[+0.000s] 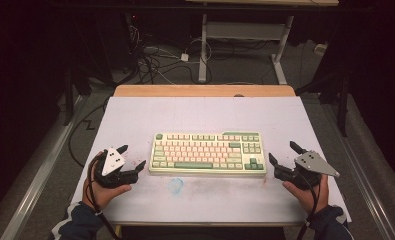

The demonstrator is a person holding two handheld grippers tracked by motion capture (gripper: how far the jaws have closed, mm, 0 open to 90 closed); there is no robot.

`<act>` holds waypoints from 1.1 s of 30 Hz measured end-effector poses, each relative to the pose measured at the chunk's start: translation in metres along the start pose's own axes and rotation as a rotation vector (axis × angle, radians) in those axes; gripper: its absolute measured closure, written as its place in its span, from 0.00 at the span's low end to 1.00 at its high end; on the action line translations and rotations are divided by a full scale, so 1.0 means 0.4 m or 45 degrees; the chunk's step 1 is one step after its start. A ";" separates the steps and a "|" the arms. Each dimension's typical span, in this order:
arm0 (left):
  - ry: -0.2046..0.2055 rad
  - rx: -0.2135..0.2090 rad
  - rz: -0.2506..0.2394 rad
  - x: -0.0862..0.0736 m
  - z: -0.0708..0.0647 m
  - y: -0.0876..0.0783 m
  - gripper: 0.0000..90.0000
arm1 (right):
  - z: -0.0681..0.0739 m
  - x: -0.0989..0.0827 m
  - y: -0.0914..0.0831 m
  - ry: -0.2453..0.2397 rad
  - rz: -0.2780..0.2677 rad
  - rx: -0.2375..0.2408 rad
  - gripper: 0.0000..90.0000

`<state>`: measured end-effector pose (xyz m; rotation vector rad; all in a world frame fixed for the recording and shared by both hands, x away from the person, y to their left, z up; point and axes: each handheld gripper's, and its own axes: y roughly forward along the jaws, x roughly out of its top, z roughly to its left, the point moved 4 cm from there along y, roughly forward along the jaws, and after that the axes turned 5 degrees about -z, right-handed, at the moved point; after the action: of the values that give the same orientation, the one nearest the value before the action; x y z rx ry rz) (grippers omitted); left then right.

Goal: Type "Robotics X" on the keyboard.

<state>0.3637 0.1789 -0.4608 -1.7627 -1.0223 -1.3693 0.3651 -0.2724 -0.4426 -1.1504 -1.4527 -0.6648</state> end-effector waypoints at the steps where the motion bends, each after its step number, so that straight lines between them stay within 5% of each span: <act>1: 0.000 0.005 -0.004 0.000 0.001 0.000 0.24 | -0.001 0.001 0.000 -0.004 -0.003 -0.001 0.26; 26: 0.023 0.025 0.068 -0.011 0.016 0.016 0.24 | -0.017 0.001 0.017 -0.004 0.070 0.017 0.32; 33: 0.028 0.017 0.077 -0.001 0.013 0.037 0.24 | 0.010 0.017 0.036 -0.050 0.087 0.118 0.35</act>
<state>0.3788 0.1764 -0.4629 -1.7505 -0.9569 -1.3389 0.3772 -0.2615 -0.4397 -1.1409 -1.4556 -0.5252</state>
